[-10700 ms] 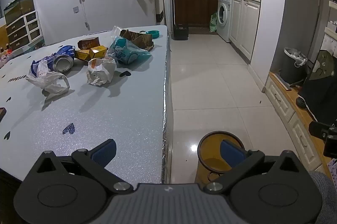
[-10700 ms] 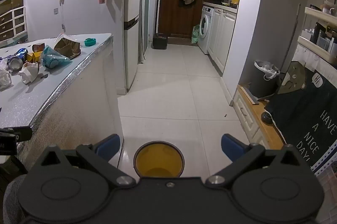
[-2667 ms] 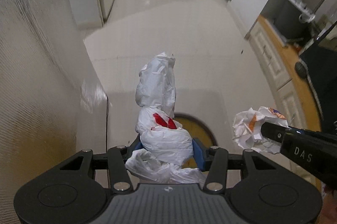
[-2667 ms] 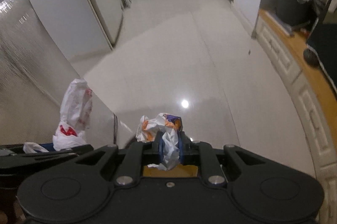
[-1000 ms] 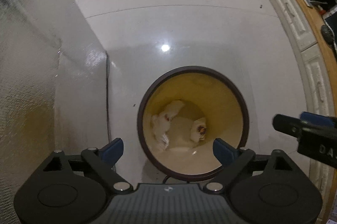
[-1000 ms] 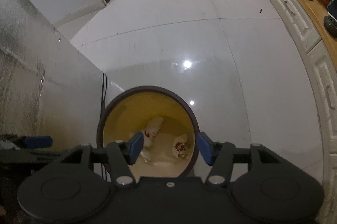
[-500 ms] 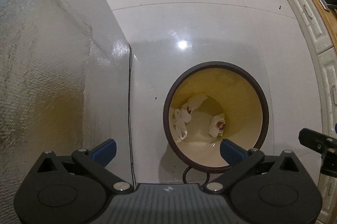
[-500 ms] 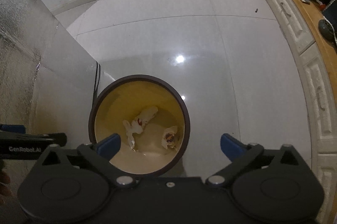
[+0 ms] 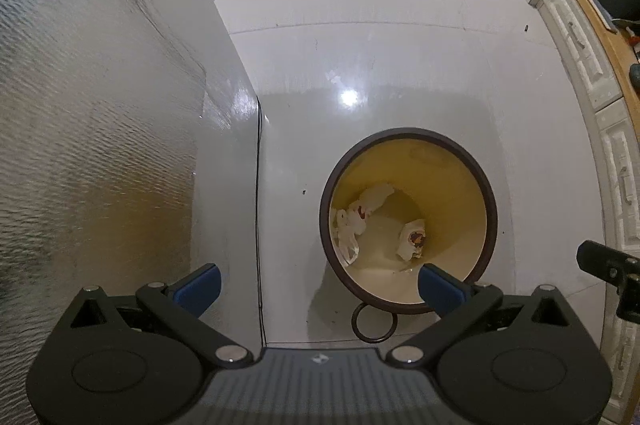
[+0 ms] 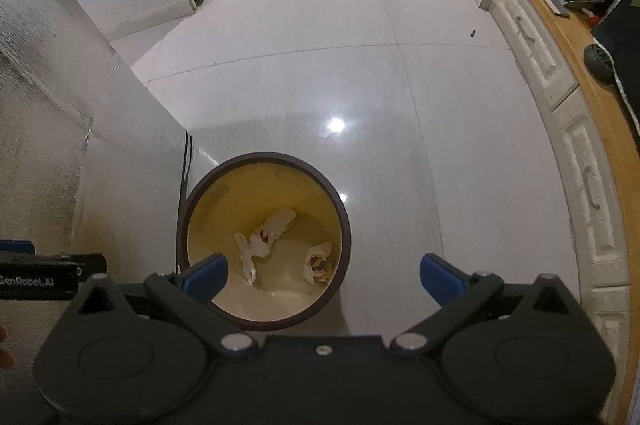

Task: Collect trash
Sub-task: 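Move both open tools from the bin back toward the counter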

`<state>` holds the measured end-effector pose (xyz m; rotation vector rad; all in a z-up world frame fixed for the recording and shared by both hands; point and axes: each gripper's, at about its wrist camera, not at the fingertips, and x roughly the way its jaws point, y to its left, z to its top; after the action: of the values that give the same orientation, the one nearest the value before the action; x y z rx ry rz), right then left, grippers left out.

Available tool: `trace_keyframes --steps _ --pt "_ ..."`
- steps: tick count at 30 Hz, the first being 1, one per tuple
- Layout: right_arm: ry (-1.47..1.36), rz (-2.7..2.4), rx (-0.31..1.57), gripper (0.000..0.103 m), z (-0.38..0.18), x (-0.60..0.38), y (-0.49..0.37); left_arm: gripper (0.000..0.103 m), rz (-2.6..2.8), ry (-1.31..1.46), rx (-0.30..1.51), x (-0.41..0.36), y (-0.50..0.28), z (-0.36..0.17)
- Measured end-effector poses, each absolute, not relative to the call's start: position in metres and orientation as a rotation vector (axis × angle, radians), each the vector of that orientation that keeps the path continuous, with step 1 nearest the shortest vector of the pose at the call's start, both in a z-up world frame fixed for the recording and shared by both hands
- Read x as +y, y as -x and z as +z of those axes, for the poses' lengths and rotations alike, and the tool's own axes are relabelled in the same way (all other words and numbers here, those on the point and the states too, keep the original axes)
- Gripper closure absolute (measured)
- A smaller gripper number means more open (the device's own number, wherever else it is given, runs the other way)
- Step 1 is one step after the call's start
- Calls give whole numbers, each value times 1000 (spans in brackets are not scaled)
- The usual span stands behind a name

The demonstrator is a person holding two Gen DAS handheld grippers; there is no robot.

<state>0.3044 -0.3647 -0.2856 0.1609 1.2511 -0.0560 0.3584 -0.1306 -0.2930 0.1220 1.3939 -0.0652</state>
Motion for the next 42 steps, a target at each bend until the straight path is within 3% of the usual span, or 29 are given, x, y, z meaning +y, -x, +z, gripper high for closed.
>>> trace_keyframes --steps 27,42 --pt "-130 -81 1019 0 -151 -378 -221 0 -169 -124 1122 -138 -277 -143" --pt "-89 -20 752 0 -41 -361 -174 0 -199 -132 813 -112 -221 -16"
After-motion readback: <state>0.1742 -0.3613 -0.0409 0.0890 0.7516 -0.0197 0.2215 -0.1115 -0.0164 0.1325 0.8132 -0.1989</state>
